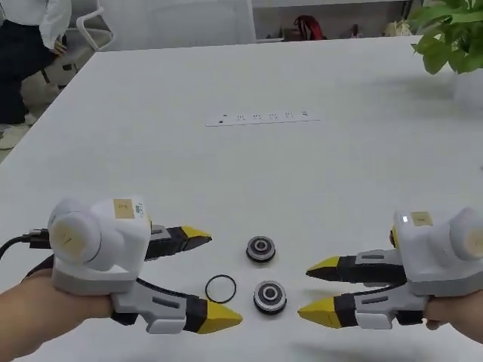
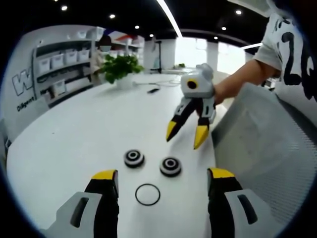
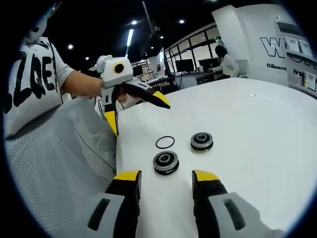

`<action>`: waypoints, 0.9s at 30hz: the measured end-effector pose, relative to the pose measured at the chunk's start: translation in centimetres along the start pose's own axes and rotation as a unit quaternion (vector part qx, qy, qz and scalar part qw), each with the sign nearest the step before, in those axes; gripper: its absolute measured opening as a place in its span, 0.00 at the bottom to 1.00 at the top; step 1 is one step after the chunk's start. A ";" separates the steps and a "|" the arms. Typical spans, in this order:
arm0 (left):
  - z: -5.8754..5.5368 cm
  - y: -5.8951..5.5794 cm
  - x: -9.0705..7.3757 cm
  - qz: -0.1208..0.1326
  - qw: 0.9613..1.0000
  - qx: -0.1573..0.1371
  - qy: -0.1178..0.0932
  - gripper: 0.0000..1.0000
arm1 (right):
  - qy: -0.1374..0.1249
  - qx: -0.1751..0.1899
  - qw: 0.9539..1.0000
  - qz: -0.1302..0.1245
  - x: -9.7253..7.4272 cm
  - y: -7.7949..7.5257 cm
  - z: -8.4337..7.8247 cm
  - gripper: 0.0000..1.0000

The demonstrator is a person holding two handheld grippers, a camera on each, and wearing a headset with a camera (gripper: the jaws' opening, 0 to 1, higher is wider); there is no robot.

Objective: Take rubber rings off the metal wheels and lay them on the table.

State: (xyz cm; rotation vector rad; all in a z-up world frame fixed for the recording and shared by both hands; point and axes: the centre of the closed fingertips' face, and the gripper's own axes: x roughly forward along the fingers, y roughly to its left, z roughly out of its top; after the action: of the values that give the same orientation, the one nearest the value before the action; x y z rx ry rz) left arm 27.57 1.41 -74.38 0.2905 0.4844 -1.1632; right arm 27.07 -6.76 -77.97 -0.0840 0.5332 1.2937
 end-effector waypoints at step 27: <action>0.1 -0.3 1.5 -0.014 1.000 0.007 0.003 0.71 | 0.017 -0.006 1.000 -0.001 0.7 -0.3 -1.3 0.38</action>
State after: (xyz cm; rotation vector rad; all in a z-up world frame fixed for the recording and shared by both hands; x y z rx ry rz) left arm 27.83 0.01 -75.04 0.3005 0.4874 -1.1933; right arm 26.99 -6.69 -79.49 -0.1169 0.5551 1.2952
